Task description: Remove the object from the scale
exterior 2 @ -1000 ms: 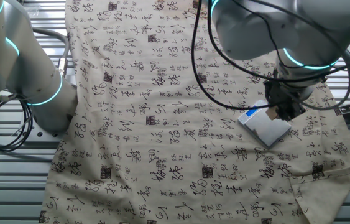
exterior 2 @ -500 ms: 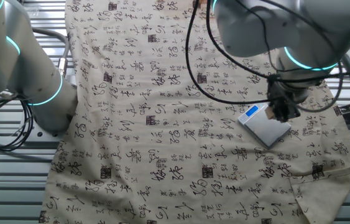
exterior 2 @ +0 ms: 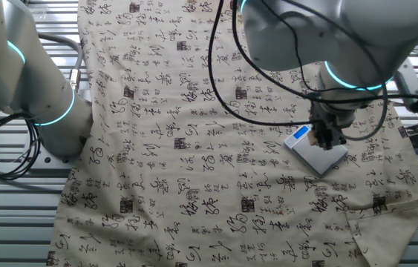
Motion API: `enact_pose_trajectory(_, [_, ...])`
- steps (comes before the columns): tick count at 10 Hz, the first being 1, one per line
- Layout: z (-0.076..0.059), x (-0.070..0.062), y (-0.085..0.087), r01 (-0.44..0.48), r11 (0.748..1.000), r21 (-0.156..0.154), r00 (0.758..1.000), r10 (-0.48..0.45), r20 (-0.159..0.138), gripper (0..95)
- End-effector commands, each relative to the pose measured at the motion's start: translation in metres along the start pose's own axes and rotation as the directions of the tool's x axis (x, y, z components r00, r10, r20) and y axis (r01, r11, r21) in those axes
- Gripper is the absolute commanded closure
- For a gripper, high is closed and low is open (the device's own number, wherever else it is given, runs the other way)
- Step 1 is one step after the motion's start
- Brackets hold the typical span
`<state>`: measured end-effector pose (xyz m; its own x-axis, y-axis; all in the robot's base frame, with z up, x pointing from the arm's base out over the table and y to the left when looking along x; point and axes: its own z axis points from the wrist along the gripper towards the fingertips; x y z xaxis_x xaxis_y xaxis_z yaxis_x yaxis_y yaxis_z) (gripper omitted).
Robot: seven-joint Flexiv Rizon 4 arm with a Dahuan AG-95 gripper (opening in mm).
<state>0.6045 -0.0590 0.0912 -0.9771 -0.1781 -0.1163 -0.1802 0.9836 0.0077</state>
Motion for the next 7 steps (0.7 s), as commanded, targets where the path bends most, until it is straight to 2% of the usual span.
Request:
enact_pose_trajectory(1, [0.001, 0.006, 0.001, 0.003, 1.000, 0.005, 1.000, -0.003, 0.001, 95.0])
enact_pose_trajectory(5, [0.000, 0.007, 0.001, -0.019, 1.000, 0.007, 1.000, 0.019, -0.001, 95.0])
enact_pose_trajectory(7, [0.001, 0.020, 0.000, -0.019, 1.000, 0.012, 1.000, 0.019, 0.003, 95.0])
